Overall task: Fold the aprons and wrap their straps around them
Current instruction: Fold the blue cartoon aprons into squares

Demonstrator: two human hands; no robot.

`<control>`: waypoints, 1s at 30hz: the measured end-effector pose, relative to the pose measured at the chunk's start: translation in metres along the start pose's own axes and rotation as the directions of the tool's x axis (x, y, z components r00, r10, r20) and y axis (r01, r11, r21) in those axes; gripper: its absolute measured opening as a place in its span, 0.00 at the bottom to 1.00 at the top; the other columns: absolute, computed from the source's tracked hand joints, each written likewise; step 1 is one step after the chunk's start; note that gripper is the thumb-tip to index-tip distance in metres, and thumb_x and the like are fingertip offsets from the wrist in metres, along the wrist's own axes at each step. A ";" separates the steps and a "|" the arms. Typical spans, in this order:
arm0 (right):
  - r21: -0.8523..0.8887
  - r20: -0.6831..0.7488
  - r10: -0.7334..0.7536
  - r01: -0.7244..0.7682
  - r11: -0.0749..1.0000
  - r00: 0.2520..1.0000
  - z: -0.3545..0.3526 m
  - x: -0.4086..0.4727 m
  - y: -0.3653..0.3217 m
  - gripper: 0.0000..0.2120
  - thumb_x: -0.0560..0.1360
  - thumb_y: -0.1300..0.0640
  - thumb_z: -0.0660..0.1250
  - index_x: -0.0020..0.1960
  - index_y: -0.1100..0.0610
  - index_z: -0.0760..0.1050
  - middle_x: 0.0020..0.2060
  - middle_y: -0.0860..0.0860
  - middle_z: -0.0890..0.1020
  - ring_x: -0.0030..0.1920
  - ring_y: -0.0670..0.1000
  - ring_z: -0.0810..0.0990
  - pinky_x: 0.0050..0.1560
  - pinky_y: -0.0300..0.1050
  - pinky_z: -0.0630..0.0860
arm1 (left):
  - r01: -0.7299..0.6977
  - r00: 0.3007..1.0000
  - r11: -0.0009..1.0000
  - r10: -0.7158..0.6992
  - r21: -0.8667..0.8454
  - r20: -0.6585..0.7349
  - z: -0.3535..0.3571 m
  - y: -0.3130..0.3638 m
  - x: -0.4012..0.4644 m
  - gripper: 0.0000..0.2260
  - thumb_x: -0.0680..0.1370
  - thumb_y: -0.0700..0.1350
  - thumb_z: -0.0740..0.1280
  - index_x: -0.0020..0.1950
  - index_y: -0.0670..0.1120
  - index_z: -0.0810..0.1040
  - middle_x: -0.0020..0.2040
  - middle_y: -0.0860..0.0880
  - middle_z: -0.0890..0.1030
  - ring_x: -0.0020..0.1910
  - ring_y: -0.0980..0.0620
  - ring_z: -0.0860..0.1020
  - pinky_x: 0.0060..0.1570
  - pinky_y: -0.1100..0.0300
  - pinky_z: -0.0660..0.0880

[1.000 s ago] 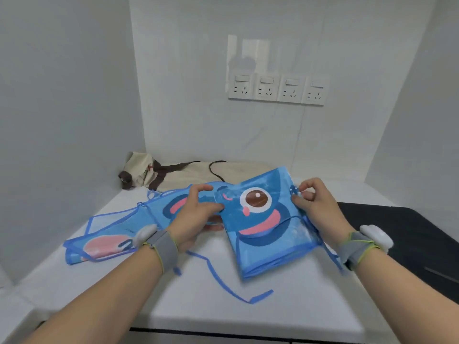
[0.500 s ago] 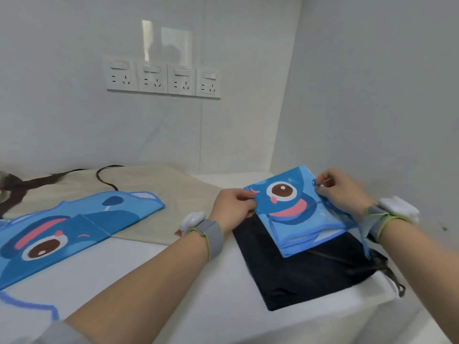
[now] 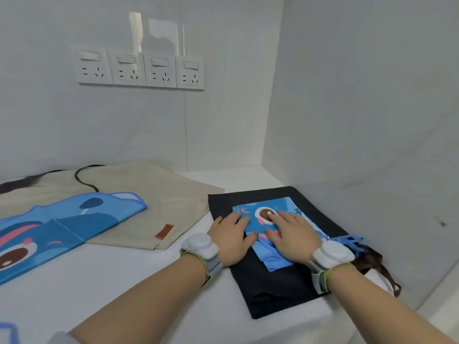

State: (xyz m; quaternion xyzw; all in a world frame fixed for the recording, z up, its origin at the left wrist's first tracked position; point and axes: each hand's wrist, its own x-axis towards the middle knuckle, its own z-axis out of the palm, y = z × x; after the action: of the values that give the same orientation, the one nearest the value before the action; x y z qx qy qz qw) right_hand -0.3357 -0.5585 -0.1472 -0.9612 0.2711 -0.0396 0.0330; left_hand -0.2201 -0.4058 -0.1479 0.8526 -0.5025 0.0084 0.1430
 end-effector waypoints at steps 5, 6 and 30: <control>0.067 -0.136 -0.116 0.126 0.990 0.984 -0.021 -0.004 -0.042 0.24 0.79 0.42 0.55 0.70 0.52 0.68 0.71 0.50 0.70 0.72 0.55 0.66 0.72 0.51 0.62 | -0.036 0.998 0.999 0.033 -0.041 -0.058 -0.017 -0.026 -0.019 0.23 0.83 0.54 0.53 0.76 0.47 0.63 0.76 0.50 0.64 0.75 0.51 0.61 0.74 0.54 0.56; 0.086 -0.134 -0.137 0.149 0.985 0.981 -0.024 -0.006 -0.056 0.24 0.80 0.43 0.55 0.73 0.53 0.66 0.73 0.50 0.68 0.73 0.54 0.64 0.74 0.49 0.60 | -0.026 0.997 0.999 0.023 -0.036 -0.076 -0.022 -0.038 -0.028 0.23 0.83 0.55 0.54 0.75 0.47 0.64 0.75 0.51 0.66 0.74 0.51 0.63 0.73 0.54 0.58; 0.448 -0.025 -0.421 0.386 0.806 0.907 0.010 -0.025 -0.405 0.18 0.79 0.43 0.58 0.65 0.49 0.71 0.57 0.49 0.80 0.59 0.54 0.77 0.56 0.46 0.71 | 0.485 0.865 0.861 -0.446 0.153 -0.229 -0.138 -0.279 -0.276 0.08 0.80 0.50 0.59 0.50 0.50 0.76 0.48 0.51 0.79 0.48 0.48 0.77 0.47 0.53 0.75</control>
State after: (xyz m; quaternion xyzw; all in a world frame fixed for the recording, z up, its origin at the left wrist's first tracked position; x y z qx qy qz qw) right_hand -0.1454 -0.2005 -0.1245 -0.9643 0.0430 -0.0700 0.2519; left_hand -0.0992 -0.0082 -0.1246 0.9544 -0.2616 0.1049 0.0984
